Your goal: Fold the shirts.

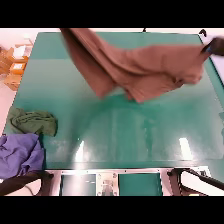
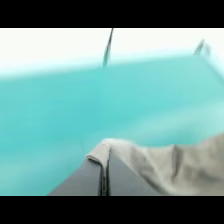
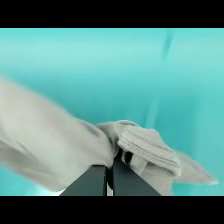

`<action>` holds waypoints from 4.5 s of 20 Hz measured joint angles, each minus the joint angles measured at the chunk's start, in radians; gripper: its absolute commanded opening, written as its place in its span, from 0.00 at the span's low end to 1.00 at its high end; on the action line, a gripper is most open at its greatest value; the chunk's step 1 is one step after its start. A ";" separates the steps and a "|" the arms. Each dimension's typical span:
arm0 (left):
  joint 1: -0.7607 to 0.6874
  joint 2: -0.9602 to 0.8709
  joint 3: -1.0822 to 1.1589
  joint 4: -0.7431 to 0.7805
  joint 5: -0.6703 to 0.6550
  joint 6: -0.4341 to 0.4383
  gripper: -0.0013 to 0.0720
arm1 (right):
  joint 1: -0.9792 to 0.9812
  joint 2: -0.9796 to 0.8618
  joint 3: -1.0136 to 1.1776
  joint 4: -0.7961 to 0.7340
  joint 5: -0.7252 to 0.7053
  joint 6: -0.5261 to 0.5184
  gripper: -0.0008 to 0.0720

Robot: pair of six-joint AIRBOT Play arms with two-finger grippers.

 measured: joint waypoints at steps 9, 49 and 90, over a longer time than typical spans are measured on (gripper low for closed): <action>0.001 0.354 0.176 0.190 -0.070 -0.074 0.05 | -0.050 0.312 0.192 -0.008 -0.091 0.008 0.04; 0.001 0.194 -1.163 0.049 0.232 -0.049 0.05 | 0.072 0.107 -1.391 0.438 -0.399 0.054 0.08; 0.001 -0.225 -0.267 0.251 0.003 -0.091 0.05 | -0.057 -0.151 -0.302 0.431 -0.476 -0.077 0.04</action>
